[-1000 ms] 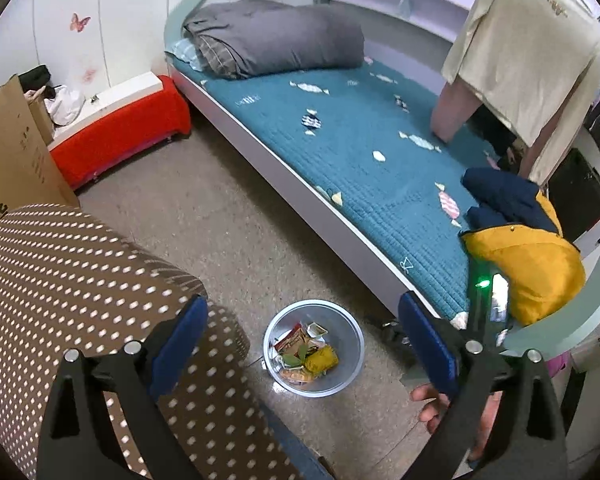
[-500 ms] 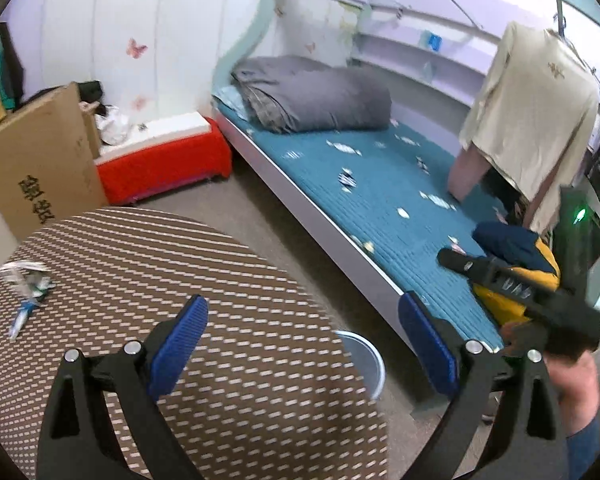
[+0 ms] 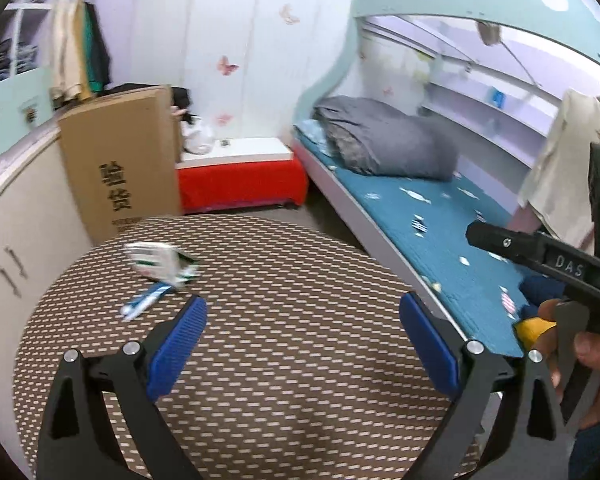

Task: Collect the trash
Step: 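Move both open grippers back up over the table, then grasp the blue toothbrush with the left gripper while the right gripper grasps the white-green medicine box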

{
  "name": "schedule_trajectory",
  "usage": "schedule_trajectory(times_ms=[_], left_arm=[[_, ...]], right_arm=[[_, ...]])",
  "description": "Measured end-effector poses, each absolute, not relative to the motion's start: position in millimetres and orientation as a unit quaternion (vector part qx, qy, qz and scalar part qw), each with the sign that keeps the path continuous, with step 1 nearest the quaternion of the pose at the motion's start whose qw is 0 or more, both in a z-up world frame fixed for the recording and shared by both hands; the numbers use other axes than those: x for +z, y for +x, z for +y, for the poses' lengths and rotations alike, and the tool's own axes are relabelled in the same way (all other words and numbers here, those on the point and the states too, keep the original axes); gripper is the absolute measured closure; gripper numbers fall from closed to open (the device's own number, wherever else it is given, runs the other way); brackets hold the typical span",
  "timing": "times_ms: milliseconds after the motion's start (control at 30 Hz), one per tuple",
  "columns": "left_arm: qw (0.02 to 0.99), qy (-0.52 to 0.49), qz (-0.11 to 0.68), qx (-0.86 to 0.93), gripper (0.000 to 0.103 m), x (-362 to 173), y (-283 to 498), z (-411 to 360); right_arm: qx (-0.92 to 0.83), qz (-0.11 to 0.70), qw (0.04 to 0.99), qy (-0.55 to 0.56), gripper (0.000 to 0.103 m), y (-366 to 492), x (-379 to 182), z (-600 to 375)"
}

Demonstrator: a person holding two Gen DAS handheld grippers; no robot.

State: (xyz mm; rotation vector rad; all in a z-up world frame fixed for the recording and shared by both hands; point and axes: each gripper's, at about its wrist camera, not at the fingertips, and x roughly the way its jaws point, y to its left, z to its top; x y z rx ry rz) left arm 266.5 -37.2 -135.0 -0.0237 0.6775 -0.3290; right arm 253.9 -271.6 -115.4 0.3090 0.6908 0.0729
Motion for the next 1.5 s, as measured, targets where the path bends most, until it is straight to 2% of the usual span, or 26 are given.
schedule_trajectory(times_ms=[400,600,933,967,1000,1033,1067,1200,1500], left_arm=[[0.940,-0.044,0.331,-0.068,0.008,-150,286,66],[0.936,-0.040,0.348,-0.036,0.008,-172,300,105],[0.921,-0.007,0.389,-0.030,0.008,-214,337,118],[0.920,-0.004,0.392,-0.031,0.008,-217,341,118],[0.918,-0.002,0.394,-0.034,0.008,-220,345,118],[0.917,0.002,0.398,-0.035,0.008,-223,350,117],[0.915,0.008,0.401,-0.036,0.008,-226,356,116],[0.911,0.025,0.409,-0.050,0.008,-235,372,106],[0.902,0.084,0.414,-0.092,0.008,-243,407,69]], right_arm=[[0.138,0.356,0.921,0.076,0.006,315,-114,-161],[0.192,0.387,0.901,0.039,0.006,358,-140,-106],[0.250,0.440,0.863,-0.005,0.007,416,-203,-44],[0.256,0.441,0.860,-0.006,0.013,420,-205,-39],[0.264,0.443,0.857,-0.008,0.026,425,-210,-34],[0.268,0.447,0.853,-0.010,0.034,429,-214,-30],[0.272,0.452,0.850,-0.012,0.052,432,-217,-26],[0.286,0.453,0.844,0.007,0.061,430,-222,-36],[0.238,0.437,0.866,0.051,0.062,403,-205,-117]])
